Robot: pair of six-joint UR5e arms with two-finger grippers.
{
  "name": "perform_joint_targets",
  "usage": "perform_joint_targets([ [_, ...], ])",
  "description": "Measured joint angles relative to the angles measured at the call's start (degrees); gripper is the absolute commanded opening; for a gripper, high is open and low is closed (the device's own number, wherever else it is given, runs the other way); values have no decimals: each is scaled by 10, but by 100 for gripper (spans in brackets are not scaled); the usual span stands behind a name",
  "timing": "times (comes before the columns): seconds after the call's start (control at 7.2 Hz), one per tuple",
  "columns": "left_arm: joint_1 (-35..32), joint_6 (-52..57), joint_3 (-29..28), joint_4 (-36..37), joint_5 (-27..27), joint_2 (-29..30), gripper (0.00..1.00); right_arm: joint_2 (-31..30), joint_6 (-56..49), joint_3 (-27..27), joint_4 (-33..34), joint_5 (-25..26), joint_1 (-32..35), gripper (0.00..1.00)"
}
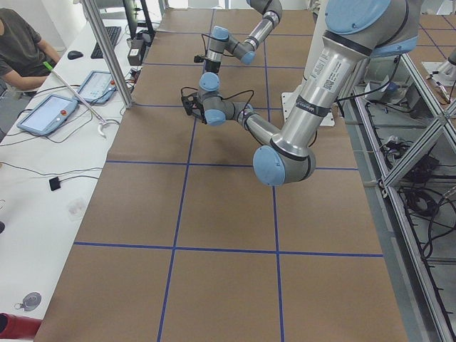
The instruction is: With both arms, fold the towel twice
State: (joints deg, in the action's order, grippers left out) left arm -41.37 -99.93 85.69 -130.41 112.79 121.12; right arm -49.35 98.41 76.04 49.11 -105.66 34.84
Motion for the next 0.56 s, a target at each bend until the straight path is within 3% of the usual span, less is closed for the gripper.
perform_joint_targets([
  [0.56,1,-1,0,1,-2,0,100,18,69,-32,-11,22,-5,71],
])
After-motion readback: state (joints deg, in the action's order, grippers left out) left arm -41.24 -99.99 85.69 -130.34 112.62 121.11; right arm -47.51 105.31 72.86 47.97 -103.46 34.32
